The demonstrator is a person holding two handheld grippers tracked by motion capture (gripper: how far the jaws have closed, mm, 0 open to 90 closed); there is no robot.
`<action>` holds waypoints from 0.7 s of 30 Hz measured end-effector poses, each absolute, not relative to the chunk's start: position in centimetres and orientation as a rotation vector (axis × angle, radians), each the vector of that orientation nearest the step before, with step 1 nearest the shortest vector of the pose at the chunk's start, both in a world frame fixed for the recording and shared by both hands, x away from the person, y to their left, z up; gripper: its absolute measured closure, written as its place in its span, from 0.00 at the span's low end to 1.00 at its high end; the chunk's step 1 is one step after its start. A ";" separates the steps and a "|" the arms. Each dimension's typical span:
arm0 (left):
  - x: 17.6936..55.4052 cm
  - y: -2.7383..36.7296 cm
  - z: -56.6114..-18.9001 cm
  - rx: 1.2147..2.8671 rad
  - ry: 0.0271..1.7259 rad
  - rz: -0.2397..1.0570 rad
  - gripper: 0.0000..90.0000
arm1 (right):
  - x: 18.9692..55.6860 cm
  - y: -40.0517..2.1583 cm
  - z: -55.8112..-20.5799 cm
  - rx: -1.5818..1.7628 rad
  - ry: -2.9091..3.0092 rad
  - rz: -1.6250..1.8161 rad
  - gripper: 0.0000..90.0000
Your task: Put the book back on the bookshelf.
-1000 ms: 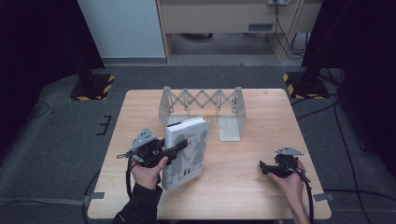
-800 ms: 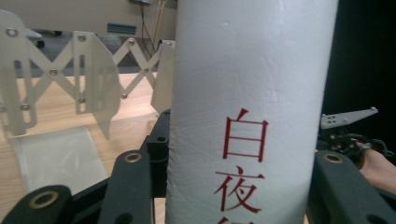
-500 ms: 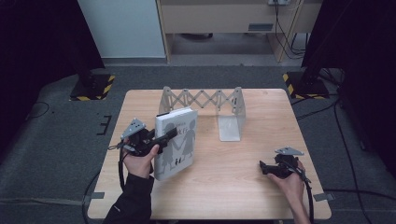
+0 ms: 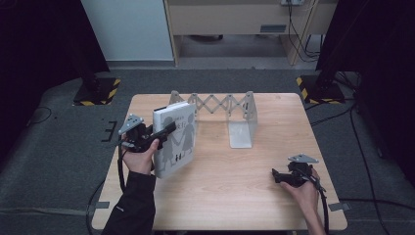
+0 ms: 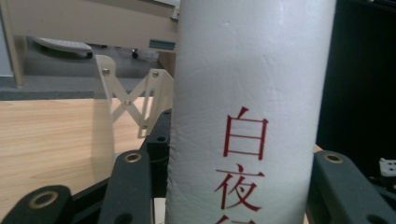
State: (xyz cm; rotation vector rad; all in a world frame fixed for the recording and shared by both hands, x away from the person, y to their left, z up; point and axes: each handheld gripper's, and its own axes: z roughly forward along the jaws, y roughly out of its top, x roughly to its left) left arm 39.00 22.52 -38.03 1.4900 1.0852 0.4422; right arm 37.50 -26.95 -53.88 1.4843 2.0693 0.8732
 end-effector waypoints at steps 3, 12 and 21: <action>39.7 22.7 -38.1 1.489 1.103 0.455 0.57 | 37.5 -26.9 -53.9 1.484 2.068 0.874 0.07; 42.4 21.8 -38.5 1.479 1.134 0.478 0.57 | 37.5 -26.9 -53.9 1.485 2.068 0.874 0.07; 44.5 20.7 -39.2 1.482 1.175 0.509 0.57 | 37.5 -26.9 -53.9 1.484 2.069 0.873 0.07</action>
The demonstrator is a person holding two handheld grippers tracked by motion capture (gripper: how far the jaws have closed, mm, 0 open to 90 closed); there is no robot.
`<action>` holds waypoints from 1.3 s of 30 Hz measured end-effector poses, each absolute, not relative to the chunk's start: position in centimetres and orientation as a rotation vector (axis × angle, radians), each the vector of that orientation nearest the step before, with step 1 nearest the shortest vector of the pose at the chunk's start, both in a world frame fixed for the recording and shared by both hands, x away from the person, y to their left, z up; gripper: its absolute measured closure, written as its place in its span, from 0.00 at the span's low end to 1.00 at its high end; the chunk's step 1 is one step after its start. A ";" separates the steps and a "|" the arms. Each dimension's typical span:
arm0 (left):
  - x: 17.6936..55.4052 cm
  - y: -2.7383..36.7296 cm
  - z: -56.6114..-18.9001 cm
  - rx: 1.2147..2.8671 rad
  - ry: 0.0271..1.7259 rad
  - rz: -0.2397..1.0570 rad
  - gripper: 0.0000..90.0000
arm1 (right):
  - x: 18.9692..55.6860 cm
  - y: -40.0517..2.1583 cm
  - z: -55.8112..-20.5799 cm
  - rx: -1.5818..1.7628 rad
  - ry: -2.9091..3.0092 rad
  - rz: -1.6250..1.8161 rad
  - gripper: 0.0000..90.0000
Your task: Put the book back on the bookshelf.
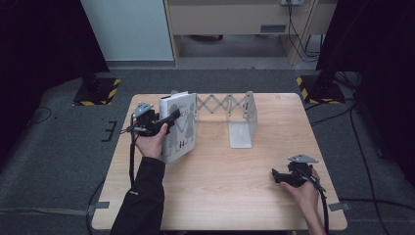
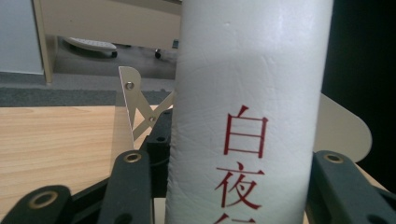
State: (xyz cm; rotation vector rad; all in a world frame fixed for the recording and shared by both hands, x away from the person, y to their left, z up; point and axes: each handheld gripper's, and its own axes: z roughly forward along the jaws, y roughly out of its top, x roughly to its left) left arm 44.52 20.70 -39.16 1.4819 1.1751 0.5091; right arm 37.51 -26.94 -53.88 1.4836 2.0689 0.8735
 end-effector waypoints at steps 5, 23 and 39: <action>45.2 20.4 -39.7 1.478 1.185 0.540 0.57 | 37.5 -26.9 -53.9 1.485 2.069 0.873 0.07; 46.8 19.8 -40.7 1.462 1.187 0.554 0.57 | 37.5 -26.9 -53.9 1.482 2.067 0.873 0.07; 42.0 20.0 -41.8 1.551 1.104 0.602 0.55 | 37.5 -26.9 -53.9 1.482 2.068 0.872 0.07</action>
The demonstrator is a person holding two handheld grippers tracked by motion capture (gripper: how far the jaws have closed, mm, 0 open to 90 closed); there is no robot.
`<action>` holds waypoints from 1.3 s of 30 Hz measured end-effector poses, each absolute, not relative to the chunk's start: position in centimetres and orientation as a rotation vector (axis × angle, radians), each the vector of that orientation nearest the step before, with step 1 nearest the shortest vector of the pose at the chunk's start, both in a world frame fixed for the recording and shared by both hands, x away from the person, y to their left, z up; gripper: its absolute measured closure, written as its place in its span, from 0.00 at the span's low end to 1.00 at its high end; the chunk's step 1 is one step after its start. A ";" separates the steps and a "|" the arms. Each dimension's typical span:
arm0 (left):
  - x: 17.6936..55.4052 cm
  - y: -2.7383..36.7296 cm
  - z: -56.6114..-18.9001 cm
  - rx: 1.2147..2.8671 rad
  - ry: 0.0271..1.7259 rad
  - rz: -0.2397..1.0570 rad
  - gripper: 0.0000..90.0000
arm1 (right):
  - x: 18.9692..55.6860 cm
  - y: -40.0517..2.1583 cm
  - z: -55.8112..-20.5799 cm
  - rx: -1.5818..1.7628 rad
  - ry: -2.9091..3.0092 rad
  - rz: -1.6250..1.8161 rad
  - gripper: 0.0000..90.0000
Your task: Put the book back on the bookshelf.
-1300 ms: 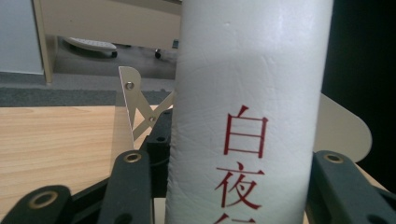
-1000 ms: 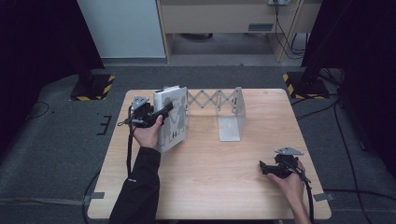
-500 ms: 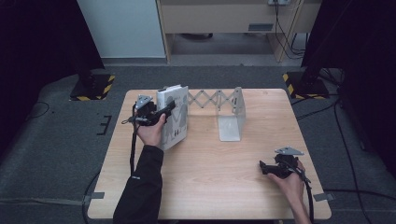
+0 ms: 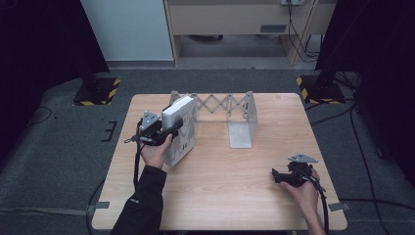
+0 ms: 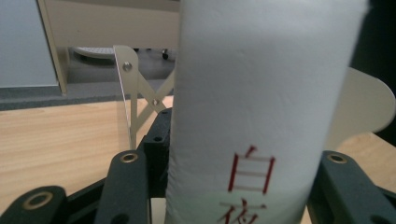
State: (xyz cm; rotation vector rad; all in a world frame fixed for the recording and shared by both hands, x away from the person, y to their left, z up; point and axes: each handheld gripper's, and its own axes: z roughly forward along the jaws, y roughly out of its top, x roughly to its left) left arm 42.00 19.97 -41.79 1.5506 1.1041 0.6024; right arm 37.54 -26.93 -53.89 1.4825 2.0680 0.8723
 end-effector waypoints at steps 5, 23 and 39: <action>40.5 20.3 -42.4 1.580 1.108 0.616 0.55 | 37.5 -26.9 -53.9 1.483 2.068 0.872 0.07; 38.7 21.0 -44.4 1.584 1.080 0.587 0.51 | 37.5 -26.9 -53.9 1.482 2.068 0.873 0.07; 39.1 20.5 -44.9 1.558 1.086 0.695 0.58 | 37.5 -26.9 -53.9 1.482 2.068 0.873 0.07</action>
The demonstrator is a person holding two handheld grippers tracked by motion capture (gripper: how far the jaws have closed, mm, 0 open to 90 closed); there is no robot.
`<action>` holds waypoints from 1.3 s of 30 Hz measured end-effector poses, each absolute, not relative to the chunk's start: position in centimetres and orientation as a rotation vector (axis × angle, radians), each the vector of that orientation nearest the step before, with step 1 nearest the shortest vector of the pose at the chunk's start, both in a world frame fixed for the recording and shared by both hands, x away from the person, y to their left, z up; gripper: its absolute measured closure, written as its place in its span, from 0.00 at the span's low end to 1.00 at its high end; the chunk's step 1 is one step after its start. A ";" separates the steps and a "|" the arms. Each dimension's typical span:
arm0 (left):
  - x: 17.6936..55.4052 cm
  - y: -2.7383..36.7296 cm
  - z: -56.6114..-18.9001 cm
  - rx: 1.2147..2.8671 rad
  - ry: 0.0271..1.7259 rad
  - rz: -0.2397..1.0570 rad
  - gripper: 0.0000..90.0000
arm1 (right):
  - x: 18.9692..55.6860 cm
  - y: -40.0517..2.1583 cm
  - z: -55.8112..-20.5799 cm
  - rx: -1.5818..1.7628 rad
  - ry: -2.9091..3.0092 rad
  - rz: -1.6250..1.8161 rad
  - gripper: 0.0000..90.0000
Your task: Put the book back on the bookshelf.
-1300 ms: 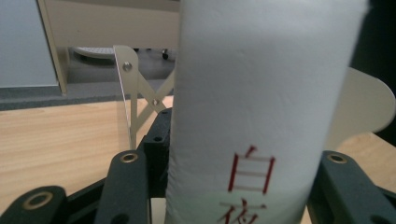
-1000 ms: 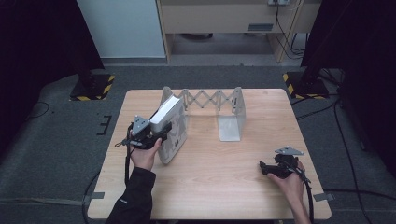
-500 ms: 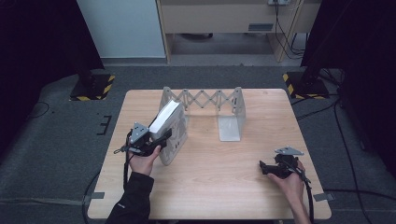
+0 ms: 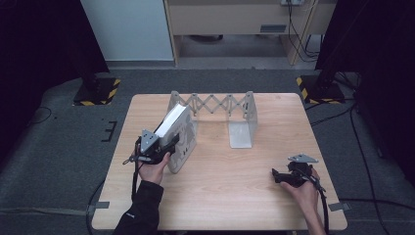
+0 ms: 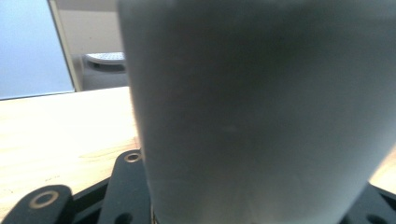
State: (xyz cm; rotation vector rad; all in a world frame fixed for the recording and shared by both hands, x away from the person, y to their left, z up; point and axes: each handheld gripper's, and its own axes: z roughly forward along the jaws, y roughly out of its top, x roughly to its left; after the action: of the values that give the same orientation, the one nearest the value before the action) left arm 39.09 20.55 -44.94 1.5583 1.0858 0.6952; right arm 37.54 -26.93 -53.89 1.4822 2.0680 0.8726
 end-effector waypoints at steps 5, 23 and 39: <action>39.5 20.5 -43.9 1.572 1.091 0.707 0.58 | 37.5 -26.9 -53.9 1.483 2.068 0.873 0.07; 43.2 20.5 -42.3 1.491 1.152 0.654 0.58 | 37.6 -26.9 -53.9 1.487 2.064 0.875 0.07; 42.5 20.4 -43.2 1.523 1.106 0.667 0.57 | 37.6 -26.9 -53.9 1.477 2.066 0.872 0.07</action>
State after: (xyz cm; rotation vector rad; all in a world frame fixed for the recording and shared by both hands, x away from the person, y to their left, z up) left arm 42.53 20.39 -43.24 1.5232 1.1061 0.6666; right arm 37.59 -26.86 -53.90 1.4775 2.0660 0.8720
